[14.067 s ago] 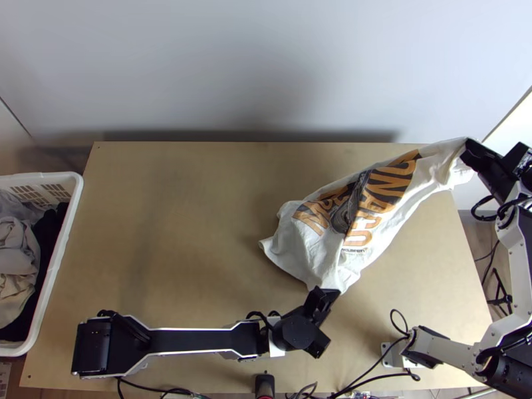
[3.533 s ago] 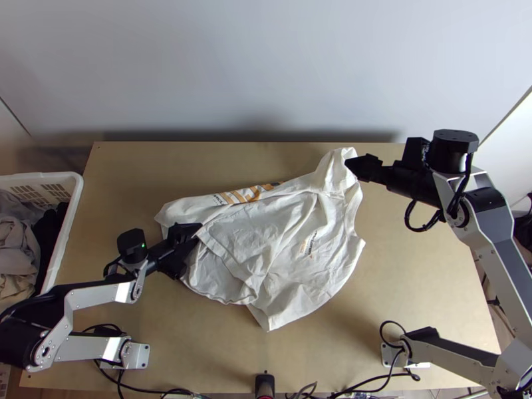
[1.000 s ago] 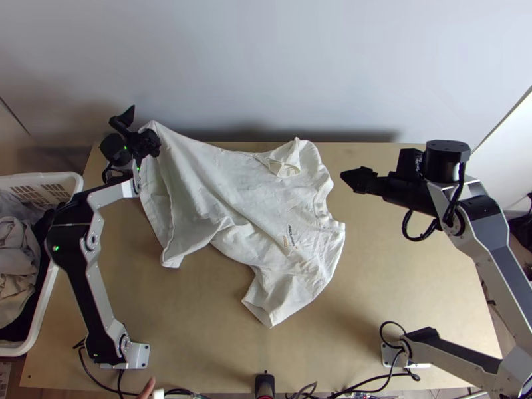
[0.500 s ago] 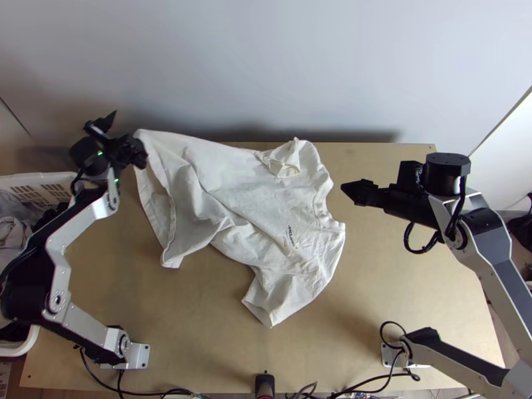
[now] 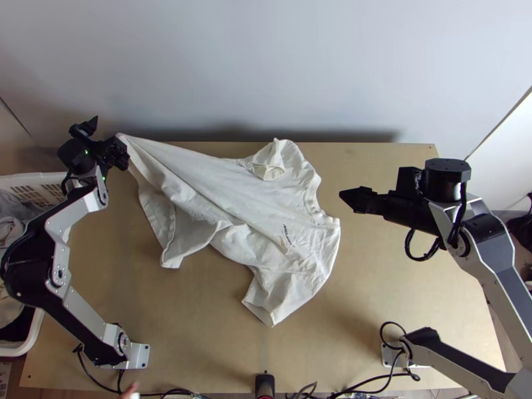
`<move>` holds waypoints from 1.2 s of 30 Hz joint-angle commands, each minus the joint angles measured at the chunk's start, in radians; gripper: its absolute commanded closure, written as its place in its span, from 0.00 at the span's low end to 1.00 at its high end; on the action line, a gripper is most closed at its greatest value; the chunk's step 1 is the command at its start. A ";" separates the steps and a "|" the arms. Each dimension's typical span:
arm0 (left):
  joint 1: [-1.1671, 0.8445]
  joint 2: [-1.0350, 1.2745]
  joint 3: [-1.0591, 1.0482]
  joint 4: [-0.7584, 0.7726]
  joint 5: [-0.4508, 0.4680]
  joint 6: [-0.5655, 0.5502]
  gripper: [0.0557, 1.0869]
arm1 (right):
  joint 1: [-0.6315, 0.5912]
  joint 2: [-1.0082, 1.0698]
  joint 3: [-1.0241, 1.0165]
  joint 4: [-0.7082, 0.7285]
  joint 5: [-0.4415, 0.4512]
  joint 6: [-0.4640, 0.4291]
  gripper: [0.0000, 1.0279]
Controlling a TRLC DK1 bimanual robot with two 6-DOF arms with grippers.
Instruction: Fold the t-shirt
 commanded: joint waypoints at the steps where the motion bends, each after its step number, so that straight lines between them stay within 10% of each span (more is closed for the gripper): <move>1: 0.007 0.095 0.064 0.011 0.186 0.164 0.05 | 0.000 -0.010 -0.008 -0.011 -0.001 -0.001 0.05; 13: -0.020 0.000 -0.173 -0.080 0.887 0.578 0.05 | -0.054 -0.045 -0.066 0.009 -0.001 0.008 0.05; 22: 0.090 -0.145 -0.294 -0.275 0.906 0.770 0.05 | -0.063 -0.067 -0.108 0.024 -0.001 0.003 0.05; 36: 0.279 0.076 -0.160 -0.017 0.896 0.842 0.05 | -0.026 0.036 0.017 0.058 -0.021 0.040 0.05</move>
